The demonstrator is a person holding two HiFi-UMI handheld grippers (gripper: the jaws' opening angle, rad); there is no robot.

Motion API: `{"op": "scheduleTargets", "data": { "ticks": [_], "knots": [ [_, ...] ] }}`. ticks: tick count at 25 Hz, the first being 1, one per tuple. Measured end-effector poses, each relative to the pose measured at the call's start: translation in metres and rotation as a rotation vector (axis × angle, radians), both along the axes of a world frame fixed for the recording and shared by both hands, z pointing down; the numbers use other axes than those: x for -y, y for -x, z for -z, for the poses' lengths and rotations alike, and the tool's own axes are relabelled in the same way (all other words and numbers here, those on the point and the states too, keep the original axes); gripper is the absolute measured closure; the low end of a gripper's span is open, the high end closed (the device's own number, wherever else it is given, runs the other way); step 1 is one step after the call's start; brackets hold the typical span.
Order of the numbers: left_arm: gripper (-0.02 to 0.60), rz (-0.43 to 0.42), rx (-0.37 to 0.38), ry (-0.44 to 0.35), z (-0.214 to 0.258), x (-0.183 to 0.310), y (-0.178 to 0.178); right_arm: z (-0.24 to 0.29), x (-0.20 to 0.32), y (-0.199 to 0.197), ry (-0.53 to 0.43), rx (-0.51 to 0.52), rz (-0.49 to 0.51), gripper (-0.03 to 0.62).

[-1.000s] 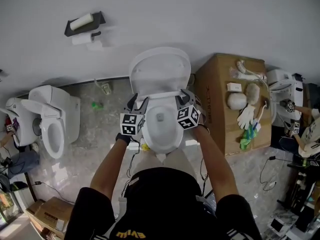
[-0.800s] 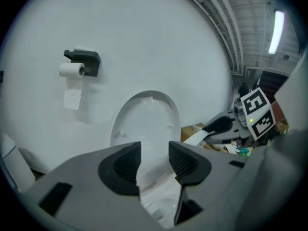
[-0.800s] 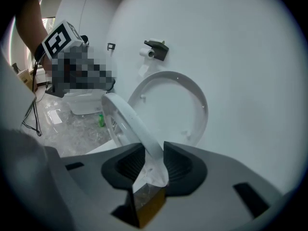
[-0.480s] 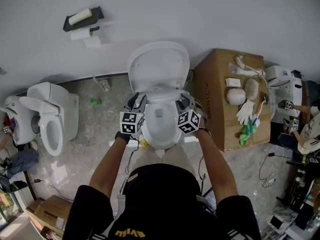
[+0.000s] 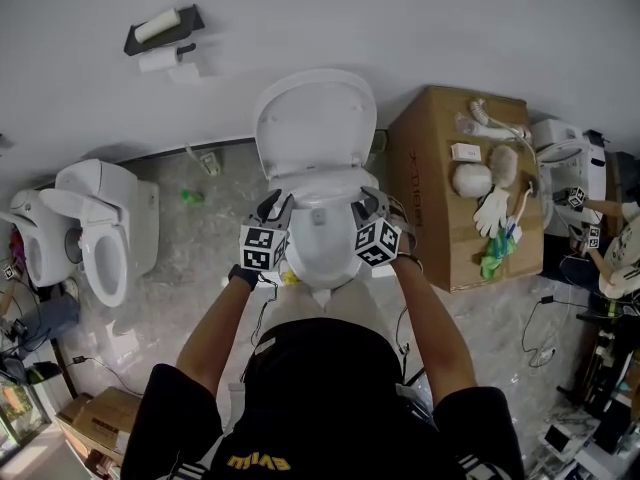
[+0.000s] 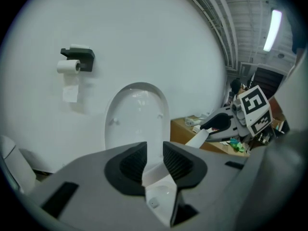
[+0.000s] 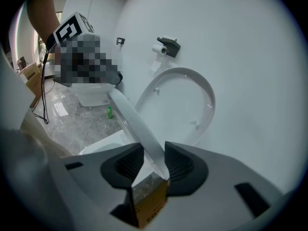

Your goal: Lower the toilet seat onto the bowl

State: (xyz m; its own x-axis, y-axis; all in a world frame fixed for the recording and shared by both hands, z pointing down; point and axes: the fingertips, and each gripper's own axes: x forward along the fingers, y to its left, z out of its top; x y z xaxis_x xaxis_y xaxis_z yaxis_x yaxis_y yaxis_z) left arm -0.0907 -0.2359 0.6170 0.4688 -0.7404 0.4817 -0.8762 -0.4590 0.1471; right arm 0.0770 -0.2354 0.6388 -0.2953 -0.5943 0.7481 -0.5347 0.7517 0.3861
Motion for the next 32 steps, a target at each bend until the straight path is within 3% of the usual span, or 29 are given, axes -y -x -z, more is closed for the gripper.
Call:
{"op": "scheduleTargets", "data": {
  "ticks": [13,32],
  "knots": [
    [0.506,-0.087,0.014,0.065,-0.021,-0.047,-0.023,-0.019,-0.046,-0.009,0.033,-0.025,0.028,0.448],
    [0.526,-0.089,0.029,0.130,-0.048,-0.077,-0.020,-0.039,-0.080,-0.017,0.084,-0.071,0.062,0.436]
  ]
}}
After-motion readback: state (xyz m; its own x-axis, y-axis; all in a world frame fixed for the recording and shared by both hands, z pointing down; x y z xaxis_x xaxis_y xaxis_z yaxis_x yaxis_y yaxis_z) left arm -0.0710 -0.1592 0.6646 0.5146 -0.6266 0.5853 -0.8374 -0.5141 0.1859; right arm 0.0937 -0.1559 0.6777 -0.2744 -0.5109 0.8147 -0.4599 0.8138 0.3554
